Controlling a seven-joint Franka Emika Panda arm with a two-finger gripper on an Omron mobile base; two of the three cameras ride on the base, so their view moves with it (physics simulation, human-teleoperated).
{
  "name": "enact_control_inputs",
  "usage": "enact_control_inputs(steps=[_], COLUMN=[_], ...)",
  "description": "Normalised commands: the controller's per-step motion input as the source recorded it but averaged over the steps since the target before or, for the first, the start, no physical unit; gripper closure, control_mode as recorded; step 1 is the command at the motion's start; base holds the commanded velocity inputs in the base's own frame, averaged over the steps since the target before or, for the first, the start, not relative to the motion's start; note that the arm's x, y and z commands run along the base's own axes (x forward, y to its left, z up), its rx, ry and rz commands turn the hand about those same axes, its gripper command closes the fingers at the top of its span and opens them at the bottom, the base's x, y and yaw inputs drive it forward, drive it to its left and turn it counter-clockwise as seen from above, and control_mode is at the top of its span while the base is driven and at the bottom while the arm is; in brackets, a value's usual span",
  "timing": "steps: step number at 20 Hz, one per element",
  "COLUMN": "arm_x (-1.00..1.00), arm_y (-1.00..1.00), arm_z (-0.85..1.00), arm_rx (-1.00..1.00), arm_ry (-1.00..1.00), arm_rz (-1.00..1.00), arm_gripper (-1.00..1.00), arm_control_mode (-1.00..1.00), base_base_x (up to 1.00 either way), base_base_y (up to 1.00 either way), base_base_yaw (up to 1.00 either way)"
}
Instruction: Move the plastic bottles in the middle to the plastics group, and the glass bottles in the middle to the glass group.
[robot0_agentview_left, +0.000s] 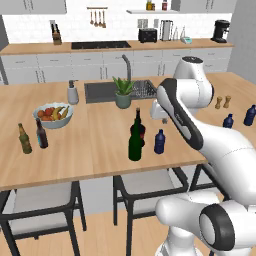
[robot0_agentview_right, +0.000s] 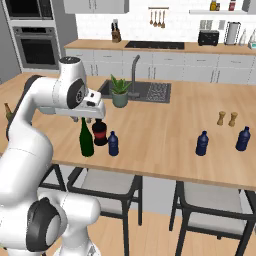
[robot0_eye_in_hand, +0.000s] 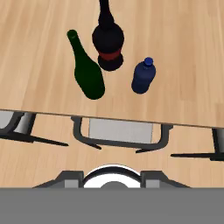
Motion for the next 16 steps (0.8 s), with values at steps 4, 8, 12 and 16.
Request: enact_control_inputs(steps=[4, 8, 12, 16], arm_x=[-0.09, -0.30, 0.00, 0.37], arm_y=[0.00, 0.37, 0.69, 0.45], arm_z=[-0.05, -0.12, -0.02, -0.03], arm_rx=[-0.04, -0.02, 0.00, 0.00], arm_ry=[0.00, -0.15, -0.30, -0.24], arm_rz=[0.02, 0.03, 0.00, 0.00], arm_gripper=[-1.00, -1.00, -1.00, -1.00], arm_control_mode=[-1.00, -1.00, -1.00, -1.00], base_base_x=[0.00, 0.00, 0.00, 0.00], base_base_y=[0.00, 0.00, 0.00, 0.00], base_base_yaw=[0.00, 0.00, 0.00, 0.00])
